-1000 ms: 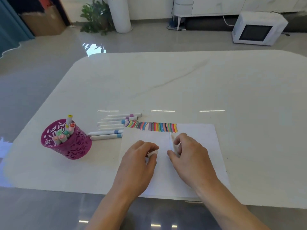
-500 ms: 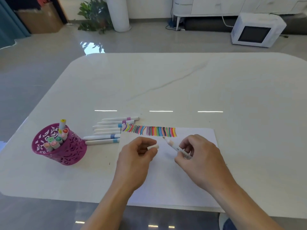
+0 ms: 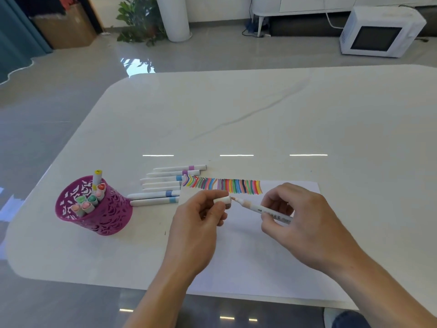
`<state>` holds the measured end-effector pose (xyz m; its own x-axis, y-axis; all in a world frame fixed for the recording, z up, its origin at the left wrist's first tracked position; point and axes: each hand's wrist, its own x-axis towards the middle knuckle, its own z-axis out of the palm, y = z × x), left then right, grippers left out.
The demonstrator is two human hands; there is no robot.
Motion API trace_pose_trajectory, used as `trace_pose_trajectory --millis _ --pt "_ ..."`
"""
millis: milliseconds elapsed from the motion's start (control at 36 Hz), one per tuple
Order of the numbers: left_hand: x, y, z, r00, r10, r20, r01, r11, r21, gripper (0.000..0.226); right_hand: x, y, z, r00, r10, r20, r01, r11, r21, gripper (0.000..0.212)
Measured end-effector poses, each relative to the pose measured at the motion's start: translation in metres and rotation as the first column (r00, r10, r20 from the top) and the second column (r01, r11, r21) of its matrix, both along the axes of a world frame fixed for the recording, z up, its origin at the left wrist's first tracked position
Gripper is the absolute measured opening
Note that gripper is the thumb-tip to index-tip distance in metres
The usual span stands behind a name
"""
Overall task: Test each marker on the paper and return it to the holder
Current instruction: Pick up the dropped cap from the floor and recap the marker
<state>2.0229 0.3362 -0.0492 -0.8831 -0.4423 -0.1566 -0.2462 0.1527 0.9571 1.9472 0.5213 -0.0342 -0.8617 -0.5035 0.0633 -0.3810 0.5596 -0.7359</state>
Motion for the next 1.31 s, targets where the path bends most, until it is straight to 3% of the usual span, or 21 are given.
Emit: trace_pose_trajectory --millis 111,278,556,806,1306 --pt "-0.001 -0.001 0.002 0.998 -0.037 0.043 0.039 0.997 -0.067 0.024 -0.001 0.000 0.002 1.000 -0.005 -0.009 0.005 1.000 -0.009 0.016" --pt "0.000 -0.003 0.005 0.999 0.037 0.025 -0.035 0.997 -0.074 0.011 -0.001 0.001 0.003 0.999 -0.037 -0.021 0.037 0.999 -0.018 0.016" --pt "0.001 -0.003 0.007 0.998 0.068 0.002 -0.068 0.998 0.019 0.013 0.000 -0.001 0.009 0.999 -0.029 -0.017 0.028 0.997 -0.066 0.015" --pt "0.001 -0.006 0.005 0.996 0.074 0.046 -0.065 0.982 -0.177 0.013 -0.001 0.002 0.014 1.000 0.026 -0.013 -0.027 0.997 -0.069 0.013" --pt "0.003 -0.009 0.007 0.995 -0.091 0.031 0.096 0.954 -0.284 0.027 -0.003 0.002 0.010 0.998 0.057 0.033 -0.057 0.998 0.003 0.015"
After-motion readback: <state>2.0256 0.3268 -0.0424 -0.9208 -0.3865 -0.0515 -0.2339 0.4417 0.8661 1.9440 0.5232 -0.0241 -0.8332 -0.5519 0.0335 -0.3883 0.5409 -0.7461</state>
